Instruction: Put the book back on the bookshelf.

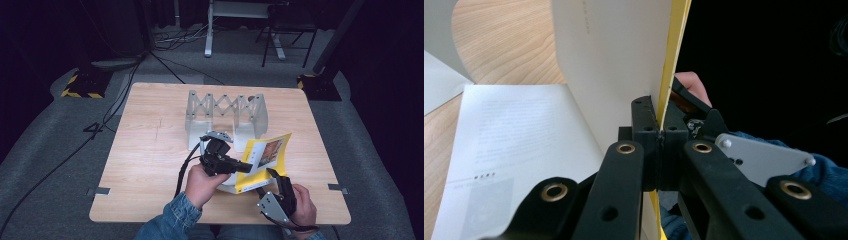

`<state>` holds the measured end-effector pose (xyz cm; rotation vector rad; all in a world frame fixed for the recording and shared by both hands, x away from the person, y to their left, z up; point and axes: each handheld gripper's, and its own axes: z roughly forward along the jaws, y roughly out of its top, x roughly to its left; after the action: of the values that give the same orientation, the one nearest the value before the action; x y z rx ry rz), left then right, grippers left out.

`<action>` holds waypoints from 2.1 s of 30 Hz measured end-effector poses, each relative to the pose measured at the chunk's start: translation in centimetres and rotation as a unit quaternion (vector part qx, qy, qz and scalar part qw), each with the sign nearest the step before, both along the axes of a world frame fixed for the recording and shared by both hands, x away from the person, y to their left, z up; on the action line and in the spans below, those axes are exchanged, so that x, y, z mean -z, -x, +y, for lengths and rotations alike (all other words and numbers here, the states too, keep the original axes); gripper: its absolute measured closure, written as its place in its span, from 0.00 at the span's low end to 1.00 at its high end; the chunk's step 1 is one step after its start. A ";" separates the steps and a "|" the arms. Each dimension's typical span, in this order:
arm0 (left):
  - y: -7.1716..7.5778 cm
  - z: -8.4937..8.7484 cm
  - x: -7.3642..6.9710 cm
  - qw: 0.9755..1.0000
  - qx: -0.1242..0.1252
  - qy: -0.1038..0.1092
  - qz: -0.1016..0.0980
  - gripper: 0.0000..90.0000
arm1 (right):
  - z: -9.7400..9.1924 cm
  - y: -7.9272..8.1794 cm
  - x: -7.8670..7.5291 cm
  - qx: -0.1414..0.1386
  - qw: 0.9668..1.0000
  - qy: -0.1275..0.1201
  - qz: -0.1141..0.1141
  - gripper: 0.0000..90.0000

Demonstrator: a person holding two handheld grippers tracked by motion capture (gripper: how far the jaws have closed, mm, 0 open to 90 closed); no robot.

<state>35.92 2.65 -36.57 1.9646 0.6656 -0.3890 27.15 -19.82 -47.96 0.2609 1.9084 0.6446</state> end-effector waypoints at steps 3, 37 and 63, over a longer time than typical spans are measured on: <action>-0.1 -0.2 -0.1 1.000 -0.002 -0.003 -0.002 0.99 | 0.2 0.0 0.3 0.003 1.000 0.003 -0.009 0.53; 1.5 7.8 0.7 0.973 -0.177 -0.070 -0.133 0.39 | -1.3 -0.8 -2.1 -0.026 0.993 -0.083 0.084 0.86; 2.4 13.5 8.3 0.976 -0.200 -0.080 -0.034 0.45 | -4.0 -3.5 -5.3 0.004 0.951 -0.266 0.158 0.87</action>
<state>33.54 16.15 -44.85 1.9238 1.0483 -0.0200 30.63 -23.78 -42.62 0.7525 1.9992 1.1649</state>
